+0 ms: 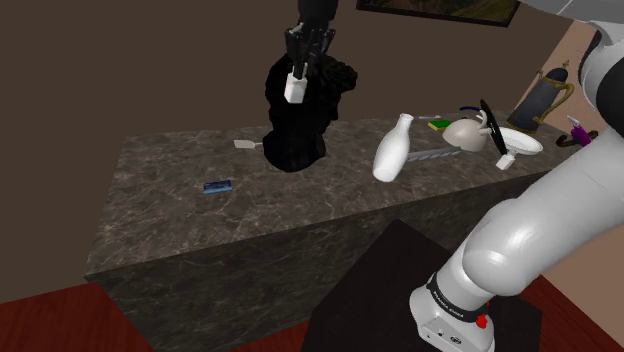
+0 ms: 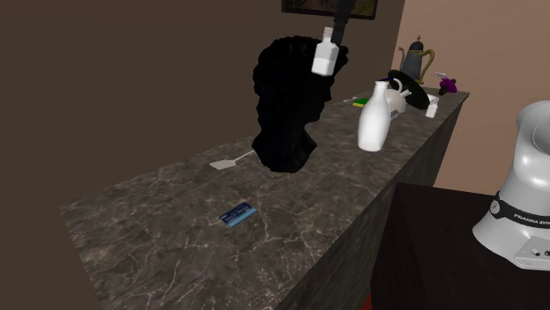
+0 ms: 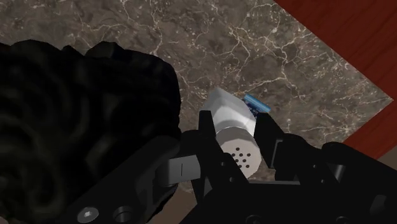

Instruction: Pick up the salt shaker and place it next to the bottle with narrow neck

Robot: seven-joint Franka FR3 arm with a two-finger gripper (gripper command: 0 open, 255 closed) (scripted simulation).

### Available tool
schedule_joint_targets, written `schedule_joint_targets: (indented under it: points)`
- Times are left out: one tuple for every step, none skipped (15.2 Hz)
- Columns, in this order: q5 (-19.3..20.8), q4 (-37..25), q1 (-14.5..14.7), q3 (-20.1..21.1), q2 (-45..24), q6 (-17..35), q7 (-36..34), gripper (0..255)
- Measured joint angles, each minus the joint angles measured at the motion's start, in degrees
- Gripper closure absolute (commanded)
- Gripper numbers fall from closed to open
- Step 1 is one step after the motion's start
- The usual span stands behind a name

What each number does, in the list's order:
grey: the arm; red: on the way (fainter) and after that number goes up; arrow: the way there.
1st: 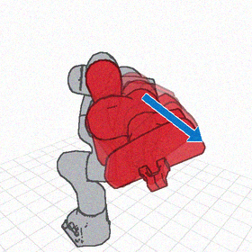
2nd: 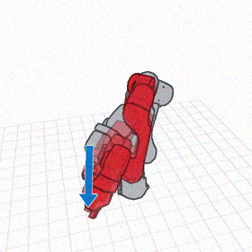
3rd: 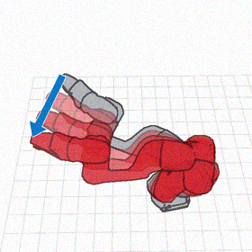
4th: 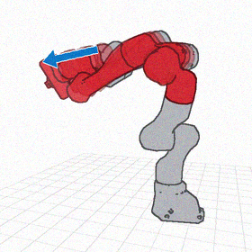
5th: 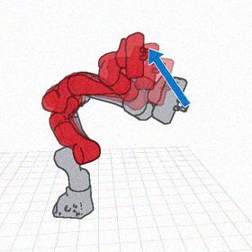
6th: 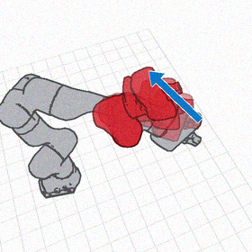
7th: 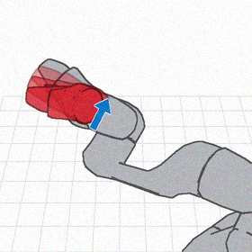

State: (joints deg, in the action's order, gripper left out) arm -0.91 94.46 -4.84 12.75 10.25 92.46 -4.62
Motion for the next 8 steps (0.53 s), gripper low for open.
schedule_joint_targets:
  points:
    - [-0.2,0.4,-0.6,-1.0,0.7,-0.2,1.5,255]
    - [-0.3,1.3,-1.2,-1.9,1.1,0.2,3.1,255]
    - [-0.5,2.3,-1.7,-3.0,1.9,0.4,4.8,255]
    - [-0.6,2.7,-2.1,-3.7,2.5,0.5,5.9,255]
    - [-0.8,3.7,-2.7,-4.8,3.6,0.4,7.6,255]
    - [-0.8,3.7,-3.0,-5.3,3.6,0.5,8.6,255]
    - [-0.9,3.8,-3.5,-6.3,3.7,0.4,10.1,255]
    - [-0.8,4.5,-4.0,-7.2,4.0,0.7,11.5,255]
